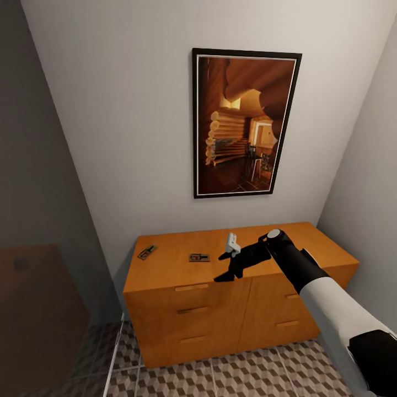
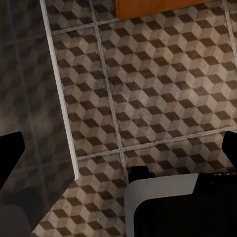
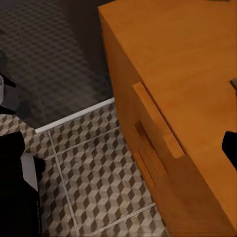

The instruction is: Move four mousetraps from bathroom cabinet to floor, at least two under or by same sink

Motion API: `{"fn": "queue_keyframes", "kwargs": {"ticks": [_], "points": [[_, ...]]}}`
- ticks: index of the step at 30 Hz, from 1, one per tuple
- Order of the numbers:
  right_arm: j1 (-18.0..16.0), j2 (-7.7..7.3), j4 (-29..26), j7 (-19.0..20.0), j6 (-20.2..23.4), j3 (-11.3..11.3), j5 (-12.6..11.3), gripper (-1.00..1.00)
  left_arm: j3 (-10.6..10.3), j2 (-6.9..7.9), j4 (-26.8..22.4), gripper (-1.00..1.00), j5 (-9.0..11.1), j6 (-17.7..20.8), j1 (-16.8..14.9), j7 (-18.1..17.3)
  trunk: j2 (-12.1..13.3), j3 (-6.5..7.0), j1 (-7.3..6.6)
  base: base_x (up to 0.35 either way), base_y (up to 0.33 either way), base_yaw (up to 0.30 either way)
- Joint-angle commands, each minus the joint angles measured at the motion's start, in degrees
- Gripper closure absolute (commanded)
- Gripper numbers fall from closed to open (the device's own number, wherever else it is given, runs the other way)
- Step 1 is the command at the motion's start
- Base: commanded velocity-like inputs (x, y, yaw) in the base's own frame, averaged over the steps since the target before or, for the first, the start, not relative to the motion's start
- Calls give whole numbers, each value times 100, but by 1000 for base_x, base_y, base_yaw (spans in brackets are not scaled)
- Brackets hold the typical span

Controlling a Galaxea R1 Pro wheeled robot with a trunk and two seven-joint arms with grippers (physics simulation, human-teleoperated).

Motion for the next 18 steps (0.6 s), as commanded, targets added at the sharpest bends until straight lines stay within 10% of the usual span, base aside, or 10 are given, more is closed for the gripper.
{"fn": "queue_keyframes", "kwargs": {"ticks": [1, 18], "points": [[0, 1, 1, 21, 0, 0, 18, -100, 0, 0, 0, -100, 0, 2, 0, 0, 0, 0, 0, 0, 0, 0], [0, 3, 86, 79, -8, -1, 94, -100, 0, -2, 0, -100, 0, 567, 28, 20, 0, 0, 0, 127, -26, 0]]}}
